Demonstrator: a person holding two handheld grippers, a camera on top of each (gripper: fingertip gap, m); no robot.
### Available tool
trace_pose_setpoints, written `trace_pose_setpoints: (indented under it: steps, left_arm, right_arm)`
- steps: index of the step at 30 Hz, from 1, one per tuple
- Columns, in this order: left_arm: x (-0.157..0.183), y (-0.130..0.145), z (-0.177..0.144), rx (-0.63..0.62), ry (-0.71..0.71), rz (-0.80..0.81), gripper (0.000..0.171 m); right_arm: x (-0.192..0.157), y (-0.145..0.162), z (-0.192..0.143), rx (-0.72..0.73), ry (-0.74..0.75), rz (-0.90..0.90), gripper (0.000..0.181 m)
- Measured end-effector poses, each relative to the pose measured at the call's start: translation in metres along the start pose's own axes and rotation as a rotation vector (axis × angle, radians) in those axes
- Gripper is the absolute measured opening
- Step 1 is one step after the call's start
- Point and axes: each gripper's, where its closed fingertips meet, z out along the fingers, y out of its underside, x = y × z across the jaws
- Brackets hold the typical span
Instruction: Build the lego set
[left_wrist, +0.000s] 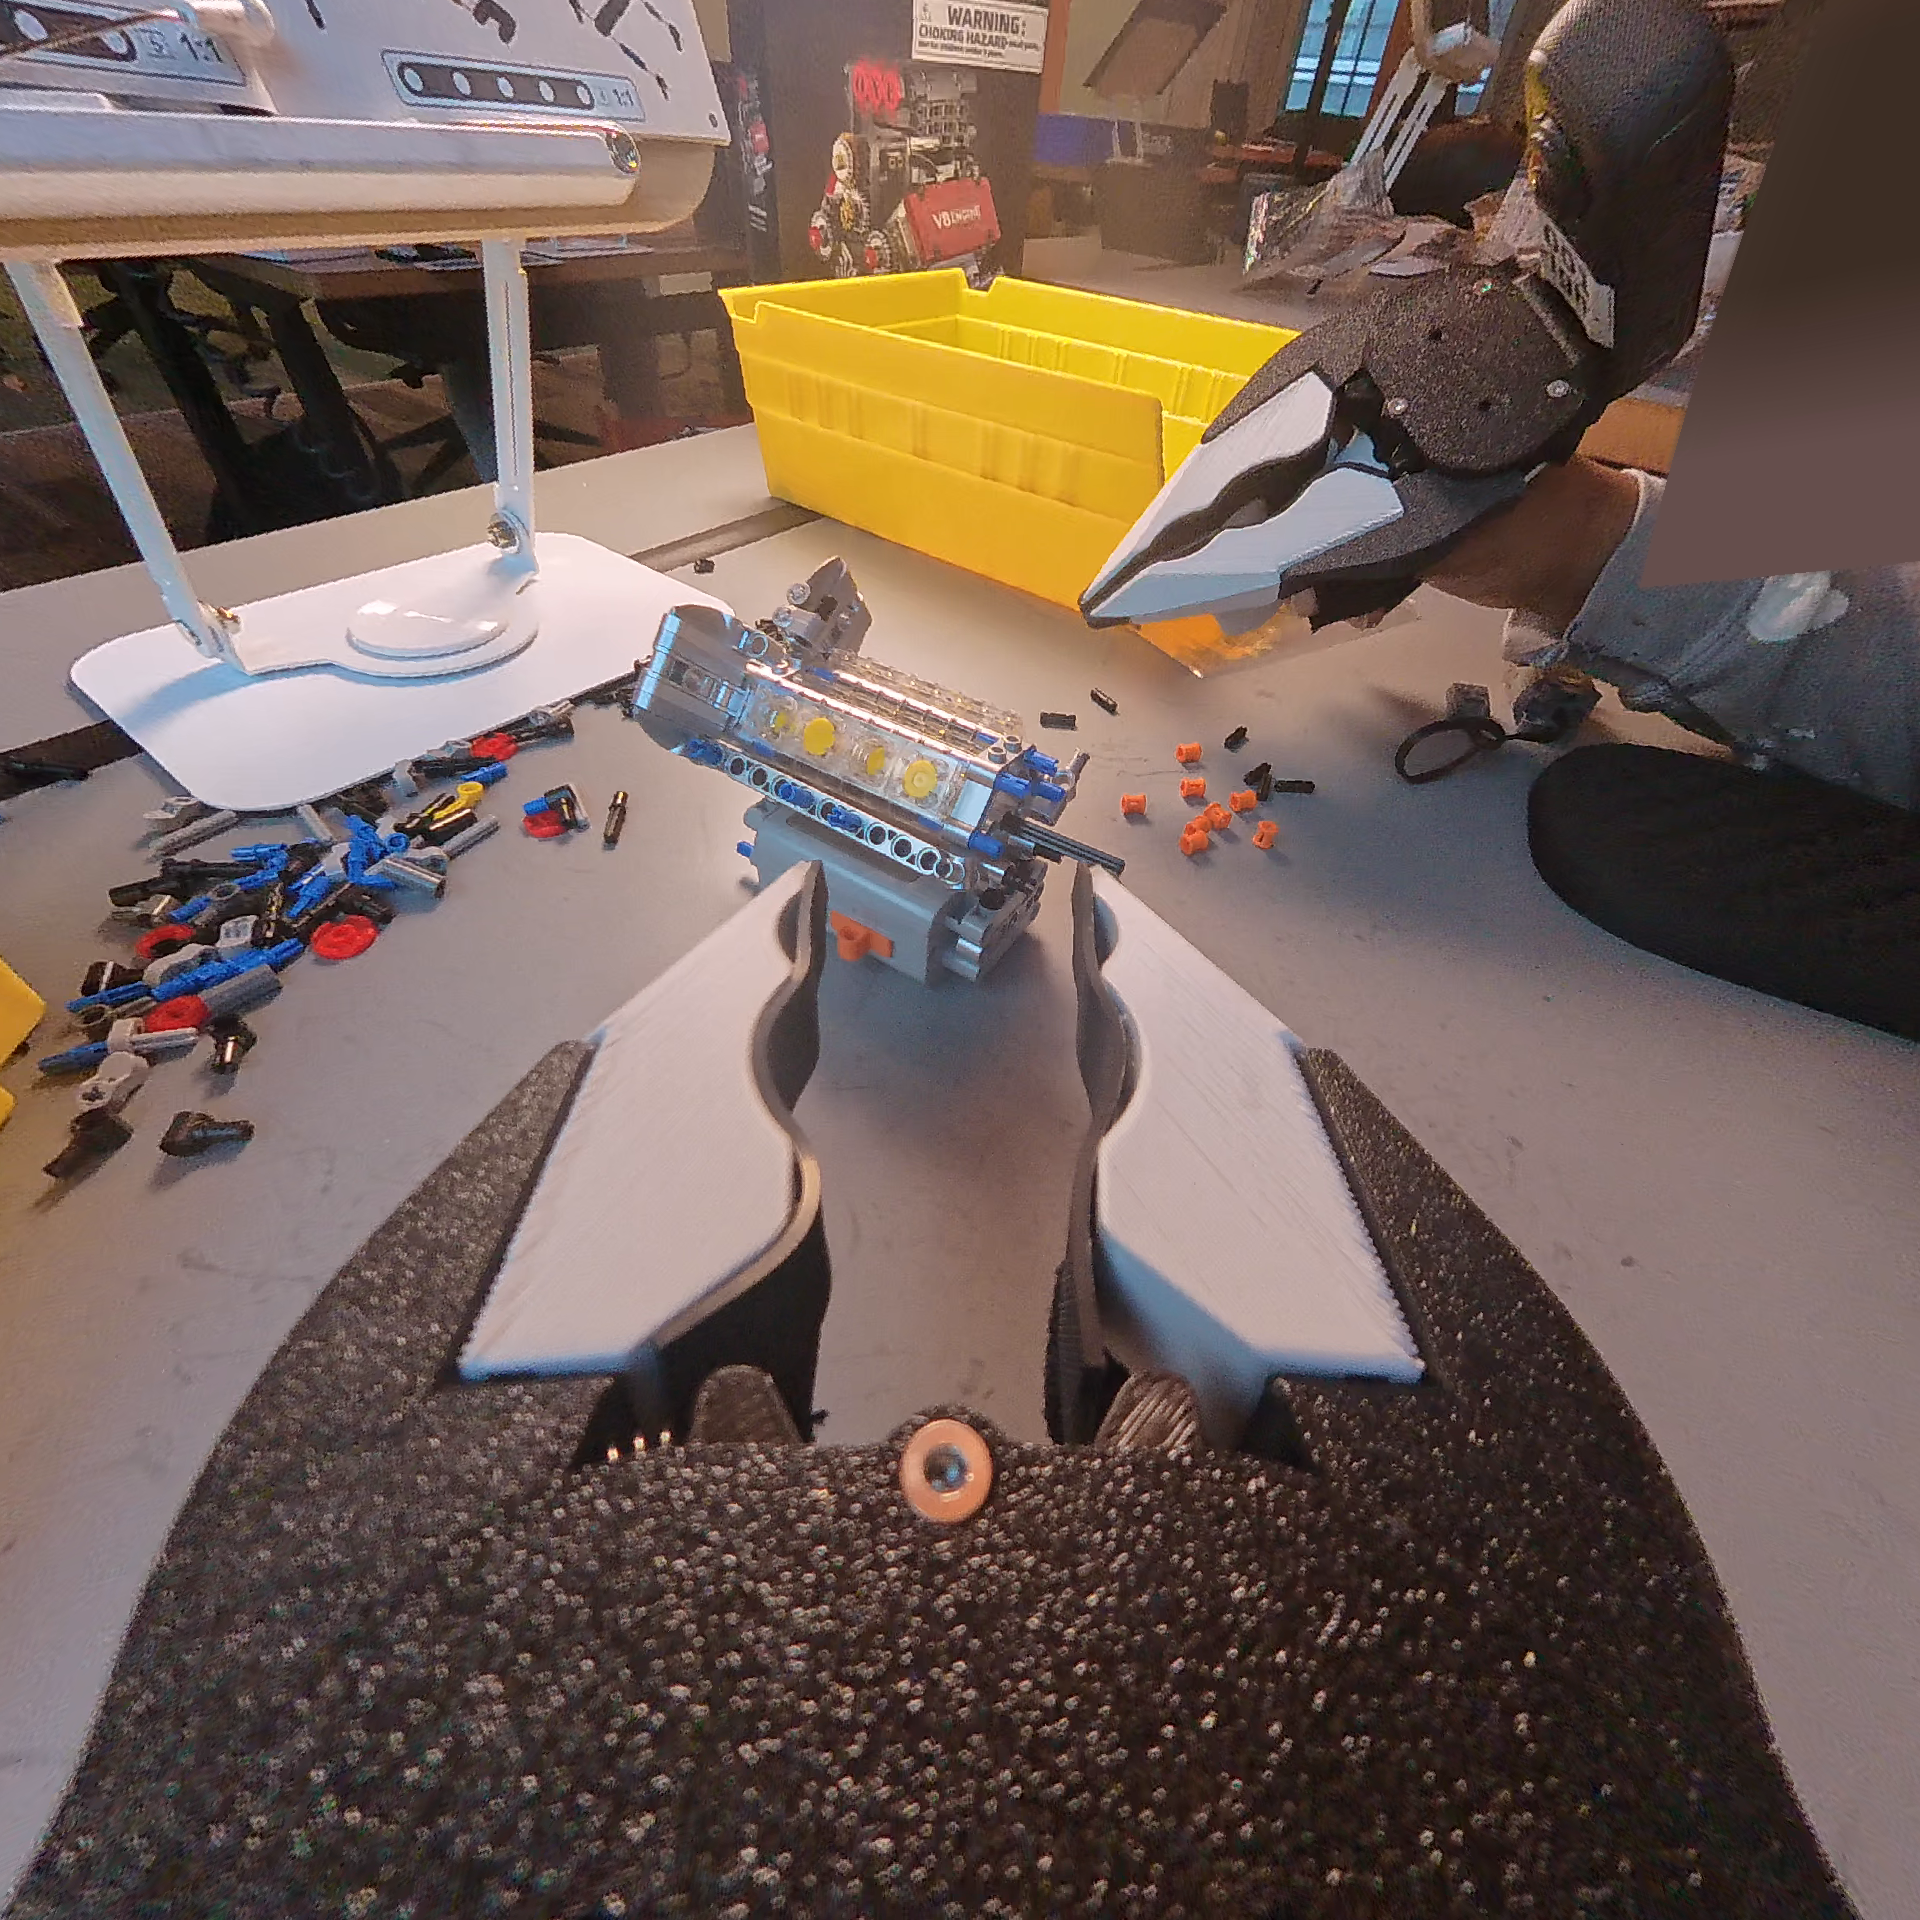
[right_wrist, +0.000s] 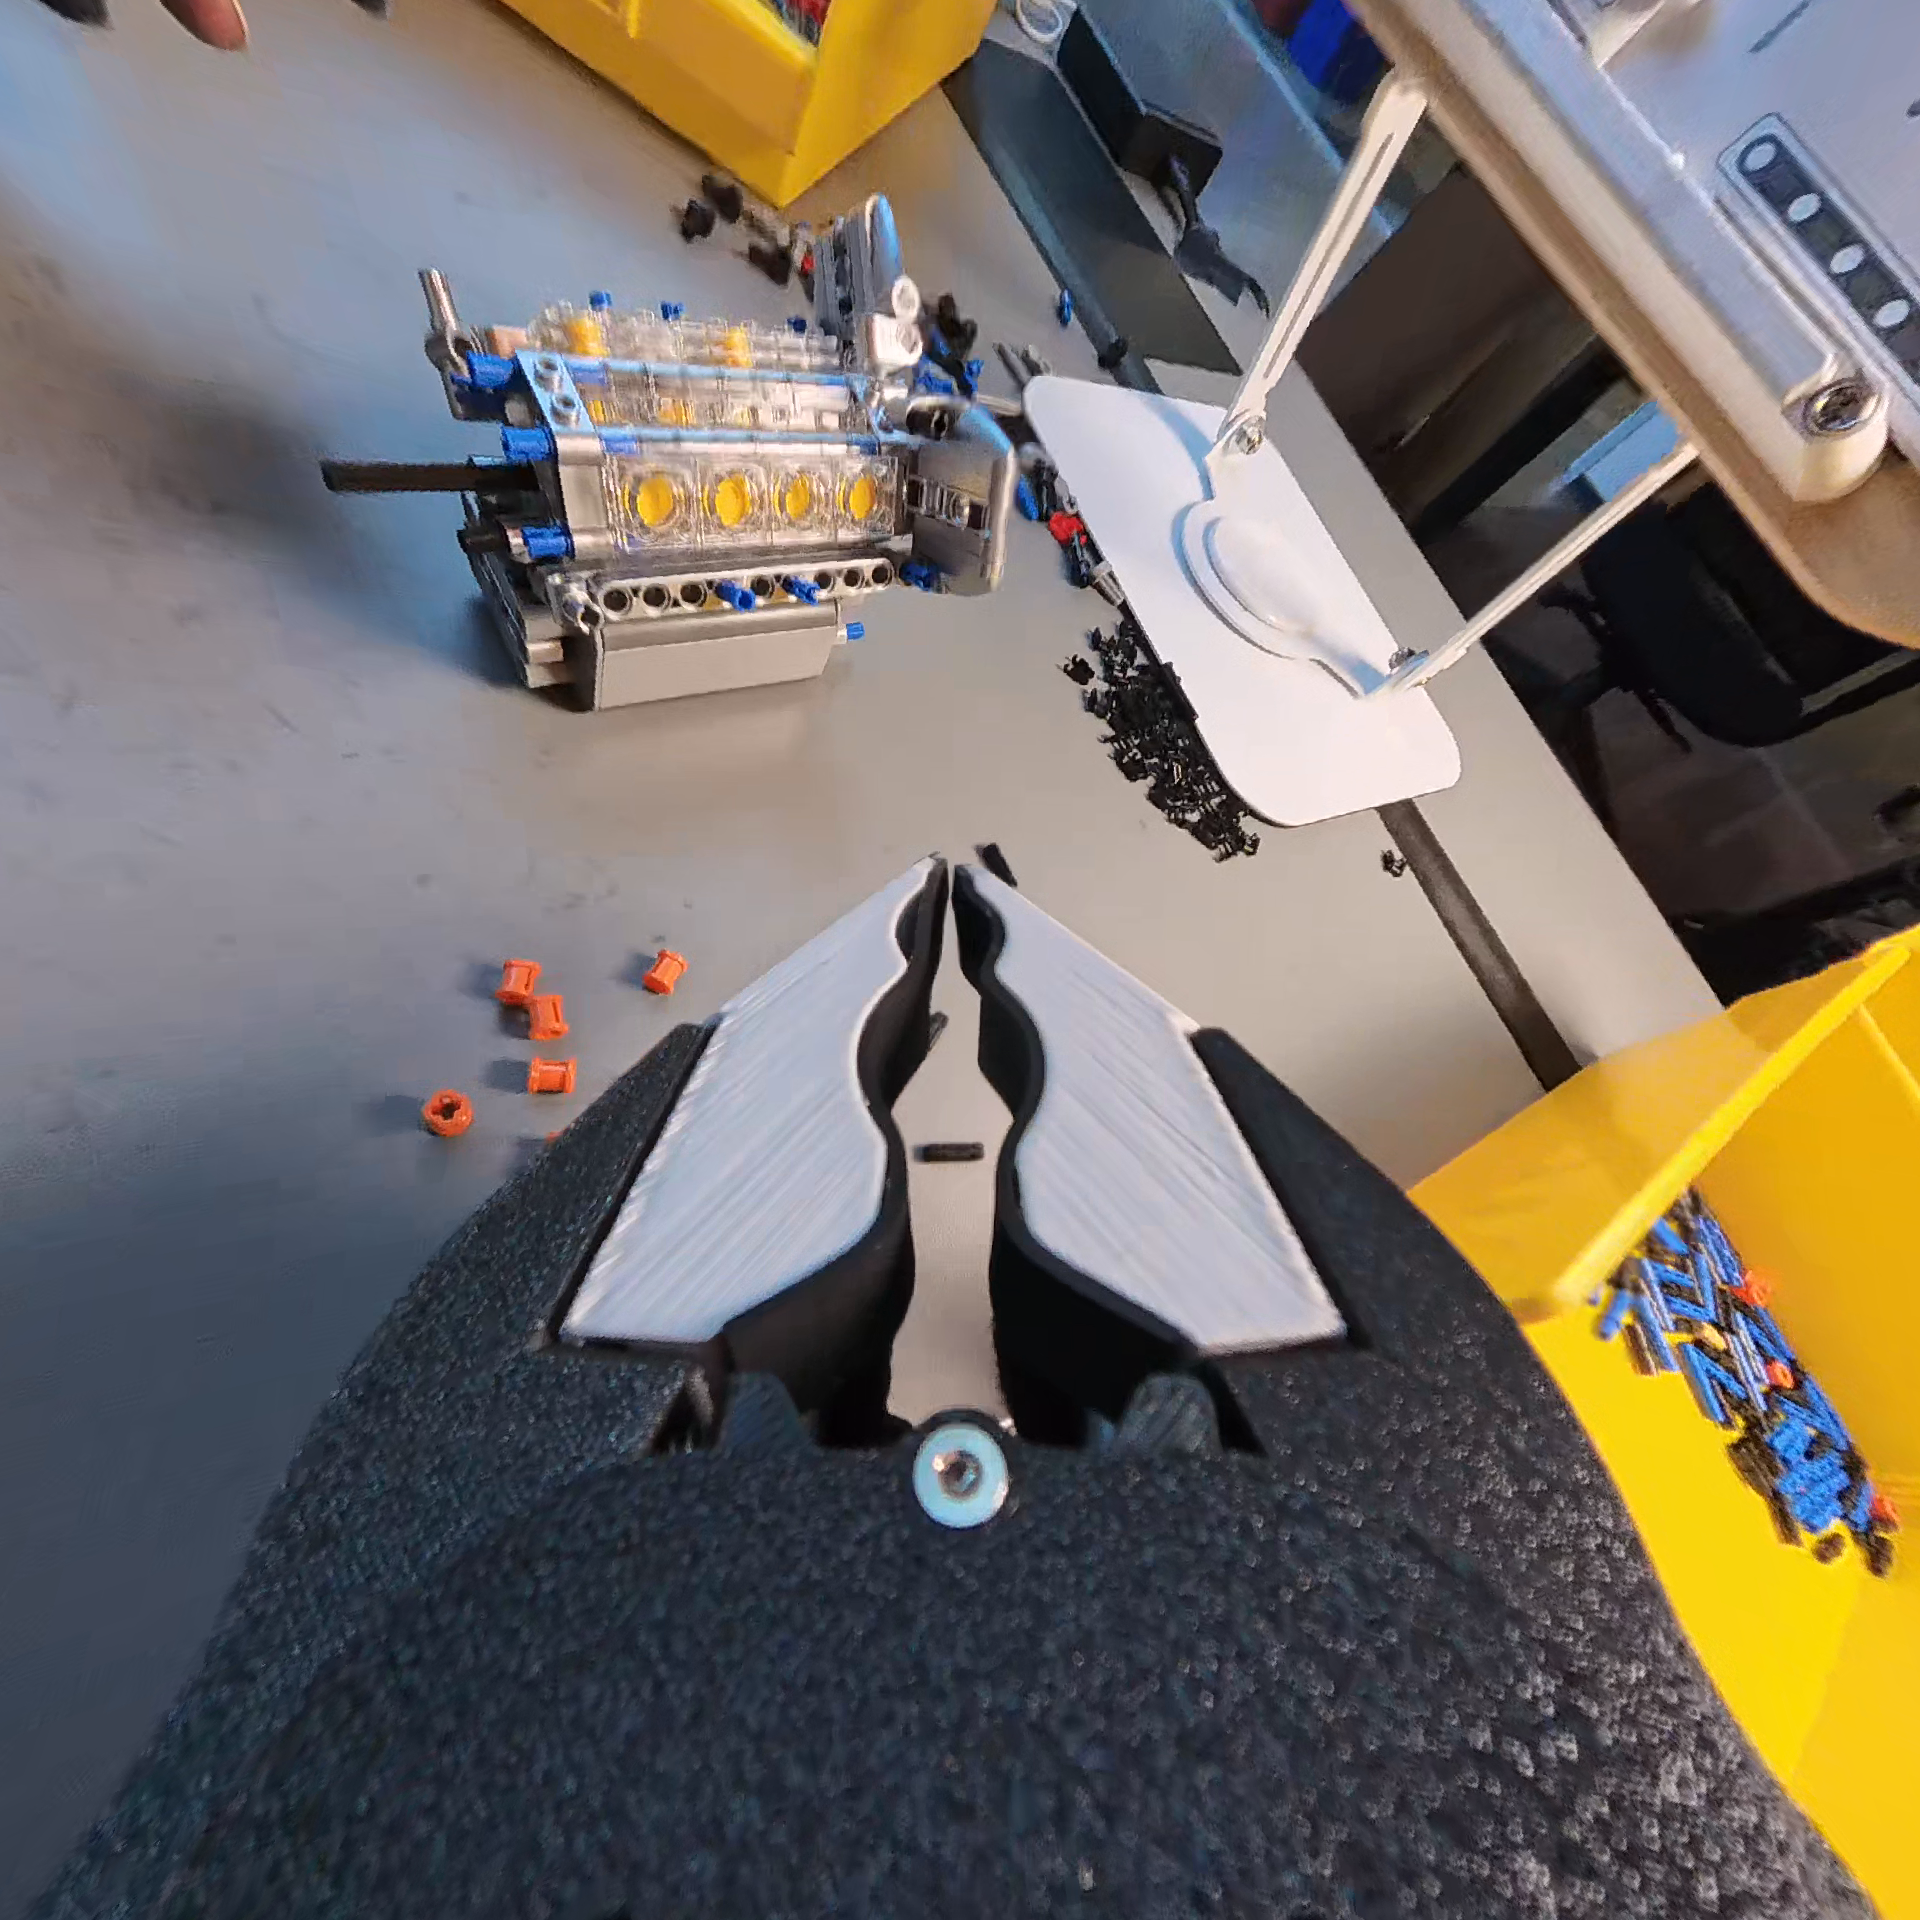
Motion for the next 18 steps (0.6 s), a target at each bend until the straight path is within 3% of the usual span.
trace_pose_setpoints:
  steps: [2, 5, 9, 14, 18]
  left_arm:
    - [-0.001, -0.001, -0.001, 0.005, 0.000, -0.008, 0.045]
    - [-0.003, -0.001, 0.001, 0.005, -0.007, -0.021, 0.044]
    - [-0.008, -0.002, 0.006, 0.004, -0.028, -0.036, 0.043]
    - [-0.011, -0.002, 0.009, -0.002, -0.081, -0.004, 0.043]
    - [-0.019, -0.002, 0.009, -0.017, -0.164, 0.060, 0.043]
  right_arm:
    - [0.018, -0.017, -0.021, 0.095, 0.022, 0.086, 0.000]
    - [0.084, -0.024, -0.070, 0.172, 0.187, 0.234, 0.001]
    - [0.171, 0.023, -0.099, -0.048, 0.385, 0.268, 0.007]
    - [0.241, 0.076, -0.074, -0.218, 0.431, 0.360, 0.016]
    - [0.269, 0.110, -0.033, -0.301, 0.372, 0.468, 0.016]
